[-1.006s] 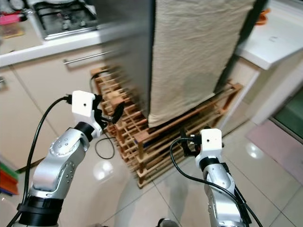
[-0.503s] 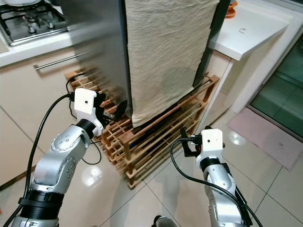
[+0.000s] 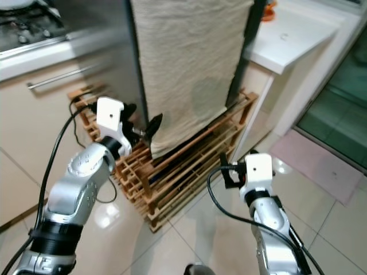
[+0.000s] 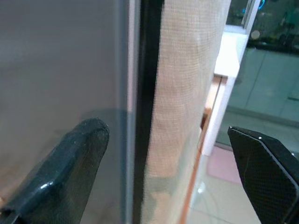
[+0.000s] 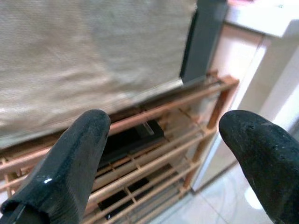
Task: Restocking fridge
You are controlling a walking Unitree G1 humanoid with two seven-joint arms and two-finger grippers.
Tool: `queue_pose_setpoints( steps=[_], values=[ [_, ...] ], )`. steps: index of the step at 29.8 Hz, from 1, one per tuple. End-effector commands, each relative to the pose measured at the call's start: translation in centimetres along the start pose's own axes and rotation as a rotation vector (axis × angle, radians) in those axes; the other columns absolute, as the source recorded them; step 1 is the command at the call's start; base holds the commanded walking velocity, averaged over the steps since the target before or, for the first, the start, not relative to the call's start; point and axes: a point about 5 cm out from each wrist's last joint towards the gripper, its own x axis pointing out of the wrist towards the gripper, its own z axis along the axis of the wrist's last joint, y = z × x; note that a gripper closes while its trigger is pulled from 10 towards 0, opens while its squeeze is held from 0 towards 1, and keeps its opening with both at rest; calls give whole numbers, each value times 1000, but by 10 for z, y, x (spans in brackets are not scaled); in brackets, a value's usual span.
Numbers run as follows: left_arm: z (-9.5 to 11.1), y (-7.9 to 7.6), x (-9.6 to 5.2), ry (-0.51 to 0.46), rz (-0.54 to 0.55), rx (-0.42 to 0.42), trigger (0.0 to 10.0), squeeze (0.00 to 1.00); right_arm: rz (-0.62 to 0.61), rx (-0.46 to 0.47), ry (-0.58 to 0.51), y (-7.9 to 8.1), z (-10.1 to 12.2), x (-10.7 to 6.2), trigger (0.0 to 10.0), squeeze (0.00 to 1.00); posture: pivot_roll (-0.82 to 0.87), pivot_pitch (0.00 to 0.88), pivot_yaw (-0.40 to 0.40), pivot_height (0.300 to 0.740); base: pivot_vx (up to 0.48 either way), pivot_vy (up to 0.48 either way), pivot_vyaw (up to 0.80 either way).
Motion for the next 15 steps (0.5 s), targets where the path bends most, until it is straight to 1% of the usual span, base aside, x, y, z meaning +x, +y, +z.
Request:
queue_pose_setpoints(
  steps=[1, 3, 4, 5, 6, 7, 8, 9, 12, 13, 15],
  values=[
    [5, -1, 5, -11, -23, 9, 10000, 0, -27, 2, 7, -6, 1, -1, 10000, 0, -88, 13, -15, 740, 0, 0, 0],
    [12, 2, 12, -28, -17, 8, 10000, 0, -25, 0, 5, -7, 1, -1, 10000, 0, -91, 8, -14, 740, 0, 0, 0],
    [18, 3, 18, -39, -20, 6, 10000, 0, -23, -1, 4, -6, 1, -1, 10000, 0, -92, 6, -14, 740, 0, 0, 0],
    [18, 3, 18, -39, -20, 6, 10000, 0, -23, -1, 4, -6, 1, -1, 10000, 0, -92, 6, -14, 740, 0, 0, 0],
    [23, 0, 25, -53, -41, 5, 10000, 0, -22, 1, 5, -6, 2, 0, 10000, 0, -93, 6, -13, 740, 0, 0, 0],
    [23, 0, 25, -53, -41, 5, 10000, 0, -22, 1, 5, -6, 2, 0, 10000, 0, -93, 6, -13, 740, 0, 0, 0],
    [26, -2, 31, -58, -57, -2, 10000, 0, -21, 3, 8, -6, 2, 0, 10000, 0, -94, 5, -13, 740, 0, 0, 0],
    [28, -3, 34, -59, -62, -6, 10000, 0, -21, 5, 9, -6, 2, 0, 10000, 0, -94, 5, -13, 740, 0, 0, 0],
    [29, -7, 44, -54, -78, -30, 10000, 0, -20, 10, 8, -4, 3, 0, 10000, 0, -103, 9, -4, 740, 0, 0, 0],
    [29, -7, 44, -54, -78, -30, 10000, 0, -20, 10, 8, -4, 3, 0, 10000, 0, -103, 9, -4, 740, 0, 0, 0],
    [23, -14, 50, -35, -94, -54, 10000, 0, -21, 16, 14, -2, 1, -1, 10000, 0, -115, 16, 0, 740, 0, 0, 0]
  ],
)
